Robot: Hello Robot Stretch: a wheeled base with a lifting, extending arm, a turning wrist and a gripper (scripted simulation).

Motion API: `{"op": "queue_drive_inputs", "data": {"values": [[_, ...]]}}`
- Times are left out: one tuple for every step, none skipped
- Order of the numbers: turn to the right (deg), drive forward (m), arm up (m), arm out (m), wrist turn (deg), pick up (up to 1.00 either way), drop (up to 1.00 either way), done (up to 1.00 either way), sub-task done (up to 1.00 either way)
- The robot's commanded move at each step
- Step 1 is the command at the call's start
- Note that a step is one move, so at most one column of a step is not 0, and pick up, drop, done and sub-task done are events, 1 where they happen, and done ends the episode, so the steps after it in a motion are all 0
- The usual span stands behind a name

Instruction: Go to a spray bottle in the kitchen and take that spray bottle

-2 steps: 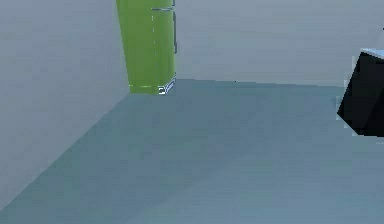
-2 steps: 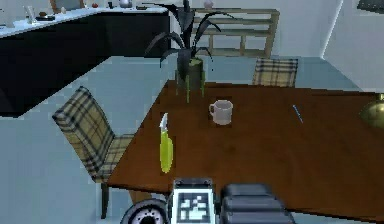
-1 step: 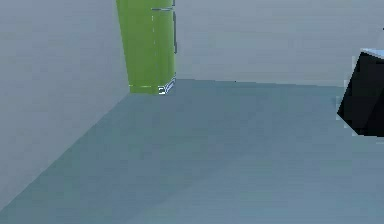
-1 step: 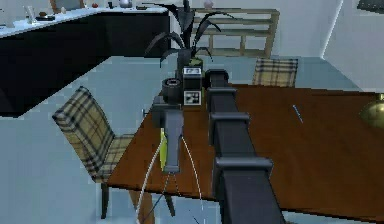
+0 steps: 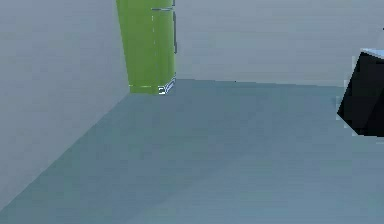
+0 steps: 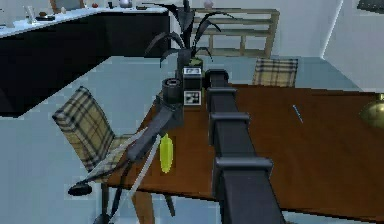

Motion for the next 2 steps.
{"op": "queue_drive_inputs", "data": {"values": [[0.0, 0.00, 0.00, 0.00, 45.0, 0.00, 0.00, 0.00, 0.00], [0.0, 0.00, 0.00, 0.00, 45.0, 0.00, 0.00, 0.00, 0.00]]}}
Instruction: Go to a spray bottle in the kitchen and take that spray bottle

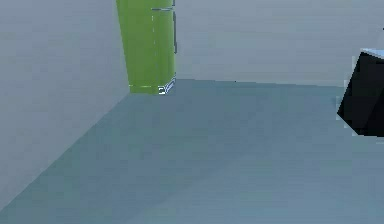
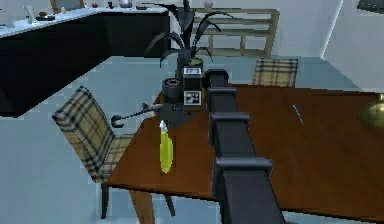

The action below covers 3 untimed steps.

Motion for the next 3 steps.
{"op": "queue_drive_inputs", "data": {"values": [[0.0, 0.00, 0.00, 0.00, 27.0, 0.00, 0.00, 0.00, 0.00], [0.0, 0.00, -0.30, 0.00, 0.0, 0.00, 0.00, 0.00, 0.00], [0.0, 0.00, 0.00, 0.00, 0.0, 1.00, 0.00, 0.00, 0.00]]}}
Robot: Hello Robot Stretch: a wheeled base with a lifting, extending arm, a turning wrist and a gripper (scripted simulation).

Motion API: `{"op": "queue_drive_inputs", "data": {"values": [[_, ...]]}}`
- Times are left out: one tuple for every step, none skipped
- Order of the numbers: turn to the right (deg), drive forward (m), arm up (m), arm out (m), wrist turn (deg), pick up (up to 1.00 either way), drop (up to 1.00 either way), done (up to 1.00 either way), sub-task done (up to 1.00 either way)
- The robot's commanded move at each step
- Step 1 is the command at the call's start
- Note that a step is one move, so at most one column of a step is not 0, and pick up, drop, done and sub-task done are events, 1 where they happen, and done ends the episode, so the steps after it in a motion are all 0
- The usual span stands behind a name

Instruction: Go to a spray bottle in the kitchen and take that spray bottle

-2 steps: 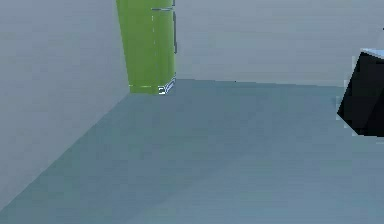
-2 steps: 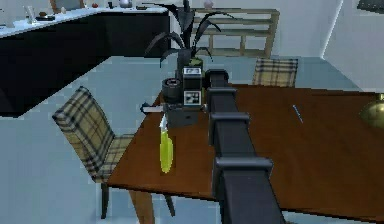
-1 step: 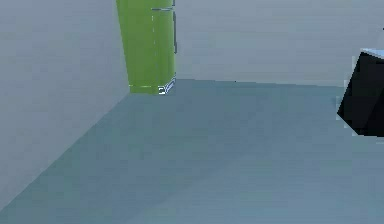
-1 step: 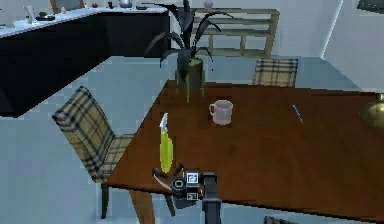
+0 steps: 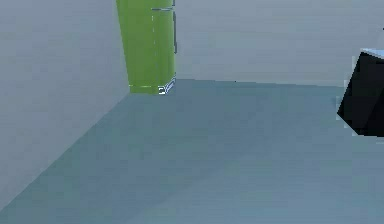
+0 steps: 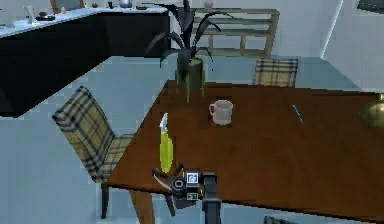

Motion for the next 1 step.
{"op": "queue_drive_inputs", "data": {"values": [[0.0, 0.00, 0.10, 0.00, 0.0, 0.00, 0.00, 0.00, 0.00]]}}
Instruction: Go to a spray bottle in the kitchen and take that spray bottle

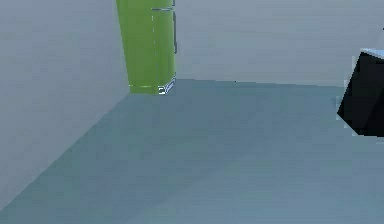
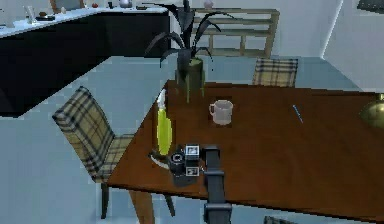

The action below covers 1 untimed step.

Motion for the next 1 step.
{"op": "queue_drive_inputs", "data": {"values": [[0.0, 0.00, 0.00, 0.00, 0.0, 0.00, 0.00, 1.00, 0.00]]}}
